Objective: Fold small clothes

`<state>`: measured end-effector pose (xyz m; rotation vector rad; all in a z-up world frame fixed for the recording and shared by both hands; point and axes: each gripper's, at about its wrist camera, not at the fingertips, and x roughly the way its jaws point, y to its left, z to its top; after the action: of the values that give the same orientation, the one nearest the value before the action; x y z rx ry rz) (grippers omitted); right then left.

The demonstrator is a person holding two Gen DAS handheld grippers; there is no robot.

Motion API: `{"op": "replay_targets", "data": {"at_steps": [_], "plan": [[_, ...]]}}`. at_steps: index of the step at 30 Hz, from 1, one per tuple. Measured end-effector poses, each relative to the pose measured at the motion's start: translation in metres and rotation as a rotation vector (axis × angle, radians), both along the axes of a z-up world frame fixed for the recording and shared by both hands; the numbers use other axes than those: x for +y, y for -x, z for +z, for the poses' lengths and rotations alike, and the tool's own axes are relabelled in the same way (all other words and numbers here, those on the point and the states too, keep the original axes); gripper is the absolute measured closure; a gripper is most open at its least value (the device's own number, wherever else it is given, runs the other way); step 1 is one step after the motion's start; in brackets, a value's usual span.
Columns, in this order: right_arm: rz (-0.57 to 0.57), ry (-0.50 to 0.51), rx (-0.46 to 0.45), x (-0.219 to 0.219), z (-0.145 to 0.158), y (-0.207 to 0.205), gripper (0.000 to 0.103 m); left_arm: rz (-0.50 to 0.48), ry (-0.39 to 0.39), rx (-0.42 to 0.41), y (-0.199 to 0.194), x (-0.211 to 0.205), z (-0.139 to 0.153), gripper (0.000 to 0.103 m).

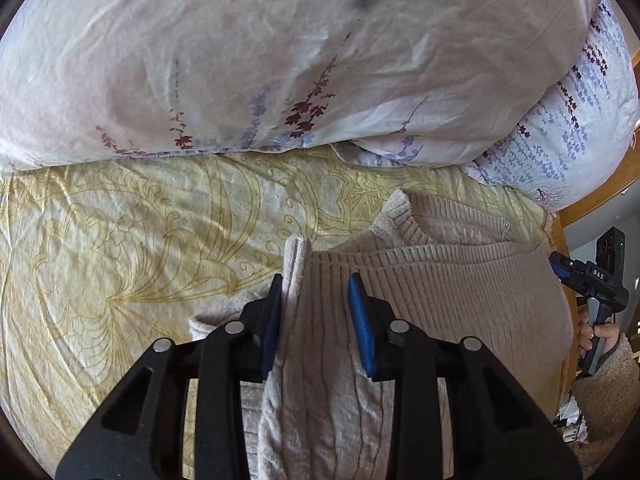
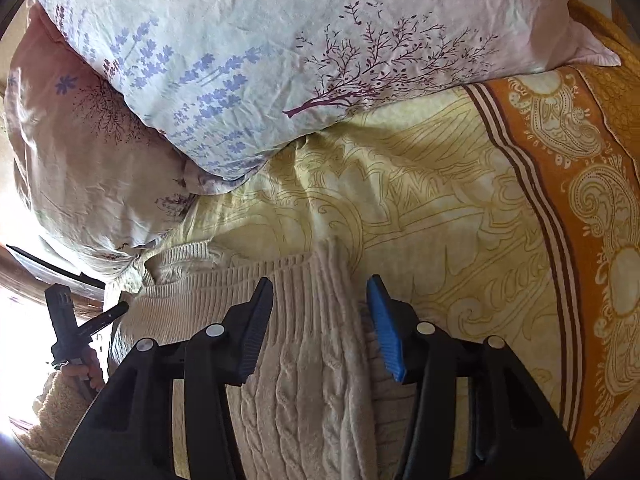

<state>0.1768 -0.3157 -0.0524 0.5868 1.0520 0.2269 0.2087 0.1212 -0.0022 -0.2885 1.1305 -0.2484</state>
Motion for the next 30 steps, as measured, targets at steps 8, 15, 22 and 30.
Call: {"op": "replay_targets", "data": {"at_steps": [8, 15, 22, 30], "plan": [[0.030, 0.063, -0.012, 0.009, -0.001, -0.005, 0.096, -0.023, -0.026, -0.028, -0.006, -0.009, -0.001, 0.096], [-0.101, 0.013, -0.181, -0.012, 0.045, 0.005, 0.096, 0.085, 0.050, -0.184, -0.002, 0.015, 0.035, 0.097], [-0.177, 0.127, 0.021, -0.007, -0.005, -0.011, 0.095, 0.128, -0.103, -0.042, -0.022, 0.007, -0.005, 0.092], [-0.139, 0.138, -0.151, 0.017, 0.047, 0.025, 0.045, 0.156, -0.040, -0.175, 0.015, 0.009, 0.047, 0.041]]}}
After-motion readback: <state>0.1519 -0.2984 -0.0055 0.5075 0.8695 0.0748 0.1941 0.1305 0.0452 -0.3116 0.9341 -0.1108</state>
